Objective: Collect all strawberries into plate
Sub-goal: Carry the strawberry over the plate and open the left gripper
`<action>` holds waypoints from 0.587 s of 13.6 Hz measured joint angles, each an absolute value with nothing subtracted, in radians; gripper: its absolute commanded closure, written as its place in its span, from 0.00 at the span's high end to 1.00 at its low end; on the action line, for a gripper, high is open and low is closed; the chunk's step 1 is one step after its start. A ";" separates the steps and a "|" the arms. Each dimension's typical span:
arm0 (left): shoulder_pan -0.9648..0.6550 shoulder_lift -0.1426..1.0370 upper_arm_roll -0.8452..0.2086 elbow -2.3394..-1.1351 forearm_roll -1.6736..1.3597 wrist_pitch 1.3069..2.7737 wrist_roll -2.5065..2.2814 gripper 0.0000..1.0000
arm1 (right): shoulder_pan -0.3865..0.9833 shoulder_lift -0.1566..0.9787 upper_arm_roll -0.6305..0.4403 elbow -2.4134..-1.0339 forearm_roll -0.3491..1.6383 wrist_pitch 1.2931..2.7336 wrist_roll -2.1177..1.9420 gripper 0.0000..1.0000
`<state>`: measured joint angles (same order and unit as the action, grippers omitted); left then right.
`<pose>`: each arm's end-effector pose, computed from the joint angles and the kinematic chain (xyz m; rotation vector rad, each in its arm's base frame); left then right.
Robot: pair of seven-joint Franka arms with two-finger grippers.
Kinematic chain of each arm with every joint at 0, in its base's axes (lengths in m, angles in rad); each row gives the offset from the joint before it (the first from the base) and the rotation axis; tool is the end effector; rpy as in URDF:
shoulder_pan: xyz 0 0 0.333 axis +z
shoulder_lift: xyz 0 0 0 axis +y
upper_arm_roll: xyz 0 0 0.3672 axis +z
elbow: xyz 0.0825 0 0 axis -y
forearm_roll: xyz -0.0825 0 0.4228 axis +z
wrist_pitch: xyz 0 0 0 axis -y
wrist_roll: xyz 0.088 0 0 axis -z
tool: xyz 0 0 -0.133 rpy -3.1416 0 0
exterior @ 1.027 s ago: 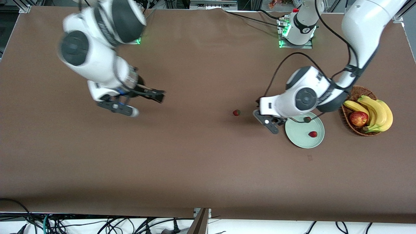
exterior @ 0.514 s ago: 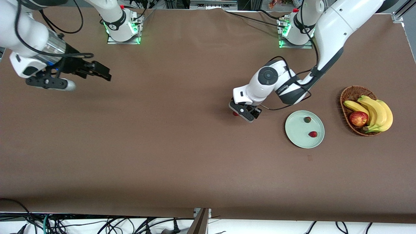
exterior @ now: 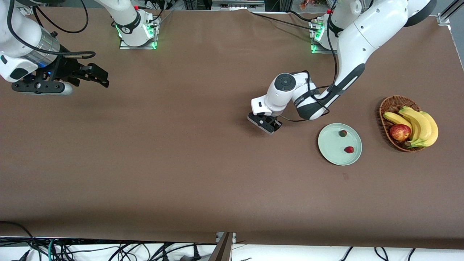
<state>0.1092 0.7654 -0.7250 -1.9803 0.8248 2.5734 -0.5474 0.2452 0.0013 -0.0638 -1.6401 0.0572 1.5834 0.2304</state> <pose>0.5415 -0.3758 0.1501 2.9169 -0.8961 0.1621 0.5796 0.1140 0.6149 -3.0948 0.0795 0.1060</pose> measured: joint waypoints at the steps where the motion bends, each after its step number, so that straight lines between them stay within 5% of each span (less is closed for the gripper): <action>1: 0.113 0.765 -0.725 -1.976 0.825 2.574 -0.547 0.07 | 0.244 0.002 -0.065 -1.631 0.054 1.587 0.230 1.00; 5: 0.164 0.765 -0.741 -1.962 0.825 2.569 -0.546 0.07 | 0.234 0.007 -0.079 -1.595 0.047 1.589 0.227 1.00; 8: 0.290 0.763 -0.863 -1.946 0.820 2.420 -0.493 0.07 | 0.231 0.008 -0.081 -1.593 0.028 1.599 0.227 1.00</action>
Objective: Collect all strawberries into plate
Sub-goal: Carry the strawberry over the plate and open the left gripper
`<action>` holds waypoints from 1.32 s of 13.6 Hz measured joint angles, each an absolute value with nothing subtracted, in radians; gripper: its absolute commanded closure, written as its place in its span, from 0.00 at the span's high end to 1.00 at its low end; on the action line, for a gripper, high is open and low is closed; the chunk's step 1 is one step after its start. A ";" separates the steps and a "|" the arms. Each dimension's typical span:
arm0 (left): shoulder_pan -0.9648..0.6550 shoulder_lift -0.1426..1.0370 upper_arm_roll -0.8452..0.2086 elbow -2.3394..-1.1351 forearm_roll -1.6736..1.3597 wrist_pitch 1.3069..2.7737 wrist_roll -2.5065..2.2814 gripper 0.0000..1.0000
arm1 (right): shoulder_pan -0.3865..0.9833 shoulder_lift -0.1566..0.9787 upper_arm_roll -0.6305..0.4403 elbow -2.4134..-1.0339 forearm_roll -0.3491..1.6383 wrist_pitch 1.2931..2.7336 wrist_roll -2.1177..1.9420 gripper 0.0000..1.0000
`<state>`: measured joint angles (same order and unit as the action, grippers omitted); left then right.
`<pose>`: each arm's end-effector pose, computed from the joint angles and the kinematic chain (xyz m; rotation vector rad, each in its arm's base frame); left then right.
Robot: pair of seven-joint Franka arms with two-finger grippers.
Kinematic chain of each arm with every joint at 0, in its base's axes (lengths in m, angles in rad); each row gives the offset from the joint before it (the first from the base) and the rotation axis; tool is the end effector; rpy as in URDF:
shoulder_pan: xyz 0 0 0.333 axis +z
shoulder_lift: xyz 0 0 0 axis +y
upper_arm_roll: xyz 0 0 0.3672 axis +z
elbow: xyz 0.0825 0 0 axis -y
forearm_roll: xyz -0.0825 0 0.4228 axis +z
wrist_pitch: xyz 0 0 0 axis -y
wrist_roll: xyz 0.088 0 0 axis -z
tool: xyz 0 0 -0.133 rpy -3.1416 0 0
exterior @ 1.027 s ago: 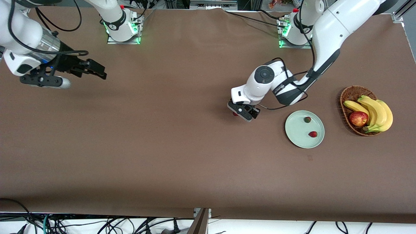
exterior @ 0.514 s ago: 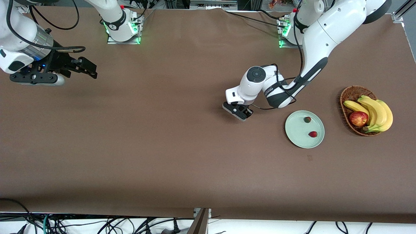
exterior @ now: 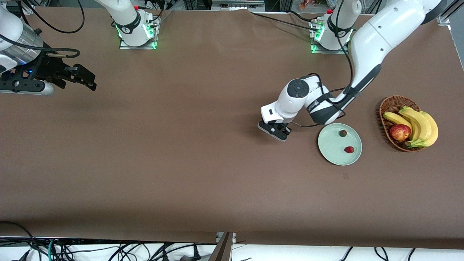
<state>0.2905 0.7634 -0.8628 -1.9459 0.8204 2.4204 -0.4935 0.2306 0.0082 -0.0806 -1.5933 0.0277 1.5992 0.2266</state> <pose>0.5819 -0.3288 0.1905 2.9672 -0.8294 0.1224 0.5910 0.0932 0.6359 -3.1131 0.1206 0.0114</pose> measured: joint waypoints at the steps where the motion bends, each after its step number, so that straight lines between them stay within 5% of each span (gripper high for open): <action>1: 0.316 0.762 -0.895 -1.924 0.800 2.357 -0.450 0.07 | 0.230 0.009 -0.081 -1.590 0.027 1.603 0.227 1.00; 7: 0.363 0.752 -0.916 -1.687 0.618 1.963 0.066 0.08 | 0.231 0.040 -0.079 -1.548 -0.045 1.602 0.223 1.00; 10: 0.499 0.752 -0.913 -1.639 0.605 1.900 0.425 0.10 | 0.235 0.047 -0.075 -1.543 -0.086 1.602 0.221 1.00; 11: 0.551 0.755 -0.911 -1.639 0.602 1.900 0.539 0.16 | 0.235 0.048 -0.074 -1.543 -0.086 1.602 0.220 1.00; 12: 0.596 0.760 -0.907 -1.641 0.600 1.906 0.638 0.41 | 0.235 0.049 -0.074 -1.543 -0.087 1.602 0.220 1.00; 13: 0.631 0.769 -0.904 -1.644 0.598 1.921 0.710 0.99 | 0.235 0.051 -0.074 -1.543 -0.087 1.601 0.220 1.00; 18: 0.657 0.796 -0.909 -1.655 0.597 1.959 0.785 1.00 | 0.237 0.056 -0.073 -1.542 -0.067 1.591 0.220 1.00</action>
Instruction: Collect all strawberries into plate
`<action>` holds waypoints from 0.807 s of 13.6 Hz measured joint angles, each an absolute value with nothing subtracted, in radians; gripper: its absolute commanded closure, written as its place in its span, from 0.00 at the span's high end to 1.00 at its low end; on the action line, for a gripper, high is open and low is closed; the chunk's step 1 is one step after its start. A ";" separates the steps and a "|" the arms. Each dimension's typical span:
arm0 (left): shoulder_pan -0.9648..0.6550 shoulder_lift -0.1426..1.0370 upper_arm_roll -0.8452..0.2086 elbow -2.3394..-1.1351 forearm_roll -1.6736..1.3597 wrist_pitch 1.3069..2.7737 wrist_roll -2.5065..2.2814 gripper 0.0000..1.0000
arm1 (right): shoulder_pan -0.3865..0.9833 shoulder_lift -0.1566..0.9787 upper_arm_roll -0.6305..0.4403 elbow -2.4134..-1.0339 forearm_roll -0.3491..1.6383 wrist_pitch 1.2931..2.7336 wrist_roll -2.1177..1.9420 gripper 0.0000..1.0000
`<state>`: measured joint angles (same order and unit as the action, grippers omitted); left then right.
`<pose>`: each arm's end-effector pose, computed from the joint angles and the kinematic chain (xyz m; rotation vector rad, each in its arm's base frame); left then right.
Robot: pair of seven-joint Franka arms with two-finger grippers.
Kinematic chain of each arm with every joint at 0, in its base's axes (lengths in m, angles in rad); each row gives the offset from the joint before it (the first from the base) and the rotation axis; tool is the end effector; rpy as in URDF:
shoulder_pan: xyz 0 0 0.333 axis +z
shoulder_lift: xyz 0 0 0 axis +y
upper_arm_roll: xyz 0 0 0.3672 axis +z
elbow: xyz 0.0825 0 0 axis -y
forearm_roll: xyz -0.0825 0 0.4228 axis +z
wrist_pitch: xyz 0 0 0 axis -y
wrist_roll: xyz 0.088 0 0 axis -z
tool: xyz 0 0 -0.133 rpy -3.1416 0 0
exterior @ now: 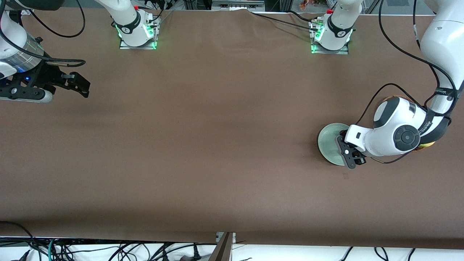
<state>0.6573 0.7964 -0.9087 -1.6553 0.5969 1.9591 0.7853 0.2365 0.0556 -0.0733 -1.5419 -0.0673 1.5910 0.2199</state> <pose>0.7118 -0.0449 0.2549 2.4807 -1.7196 -0.1735 0.6078 0.0924 0.6331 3.0691 -0.0845 0.0113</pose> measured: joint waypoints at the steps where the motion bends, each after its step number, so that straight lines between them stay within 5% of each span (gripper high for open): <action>1: 0.656 0.795 -0.913 -1.655 0.597 1.959 0.785 1.00 | 0.237 0.056 -0.073 -1.541 -0.055 1.590 0.220 1.00; 6: 0.659 0.746 -0.966 -1.598 0.570 1.804 0.654 1.00 | 0.237 0.056 -0.071 -1.535 -0.044 1.588 0.220 1.00; 11: 0.646 0.685 -1.021 -1.399 0.537 1.519 0.489 1.00 | 0.237 0.056 -0.069 -1.534 -0.041 1.586 0.220 1.00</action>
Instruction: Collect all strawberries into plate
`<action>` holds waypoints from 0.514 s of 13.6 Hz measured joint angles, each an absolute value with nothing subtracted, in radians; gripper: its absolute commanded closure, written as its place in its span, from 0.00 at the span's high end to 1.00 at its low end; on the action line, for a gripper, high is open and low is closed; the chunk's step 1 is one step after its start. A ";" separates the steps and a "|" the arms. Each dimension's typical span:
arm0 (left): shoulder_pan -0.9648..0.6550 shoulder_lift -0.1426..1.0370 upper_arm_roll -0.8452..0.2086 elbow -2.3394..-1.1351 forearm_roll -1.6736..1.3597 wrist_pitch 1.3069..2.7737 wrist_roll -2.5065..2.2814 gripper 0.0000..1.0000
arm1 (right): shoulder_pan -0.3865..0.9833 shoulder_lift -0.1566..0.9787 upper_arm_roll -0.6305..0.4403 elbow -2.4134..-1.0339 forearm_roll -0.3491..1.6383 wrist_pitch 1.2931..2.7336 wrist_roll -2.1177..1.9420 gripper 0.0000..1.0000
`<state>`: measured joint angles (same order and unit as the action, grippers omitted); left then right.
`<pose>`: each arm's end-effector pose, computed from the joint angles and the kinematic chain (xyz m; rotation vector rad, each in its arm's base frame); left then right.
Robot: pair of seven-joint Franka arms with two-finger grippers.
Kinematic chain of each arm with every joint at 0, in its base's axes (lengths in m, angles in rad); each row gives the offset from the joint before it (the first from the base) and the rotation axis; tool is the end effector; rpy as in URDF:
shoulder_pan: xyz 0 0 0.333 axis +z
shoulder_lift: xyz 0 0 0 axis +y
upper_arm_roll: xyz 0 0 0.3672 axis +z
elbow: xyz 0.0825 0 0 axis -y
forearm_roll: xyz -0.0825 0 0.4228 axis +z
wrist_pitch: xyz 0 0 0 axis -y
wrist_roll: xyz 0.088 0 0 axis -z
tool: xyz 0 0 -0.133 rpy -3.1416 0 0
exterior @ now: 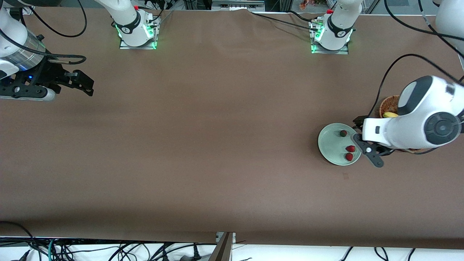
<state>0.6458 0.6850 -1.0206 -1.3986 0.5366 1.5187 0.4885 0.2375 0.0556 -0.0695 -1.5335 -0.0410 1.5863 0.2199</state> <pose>0.7156 -0.0391 0.4257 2.7774 -1.2853 -0.3749 0.6066 0.0987 0.6368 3.0960 -0.0791 0.0093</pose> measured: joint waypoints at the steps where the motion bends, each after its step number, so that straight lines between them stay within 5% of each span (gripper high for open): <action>1: 0.638 0.662 -1.015 -1.370 0.502 1.490 0.479 1.00 | 0.238 0.056 -0.069 -1.533 -0.041 1.586 0.220 1.00; 3: 0.575 0.565 -0.909 -1.337 0.376 1.465 0.456 1.00 | 0.238 0.056 -0.068 -1.532 -0.041 1.586 0.220 1.00; 7: 0.255 0.320 -0.420 -1.347 0.092 1.432 0.388 1.00 | 0.239 0.056 -0.064 -1.532 -0.041 1.586 0.220 1.00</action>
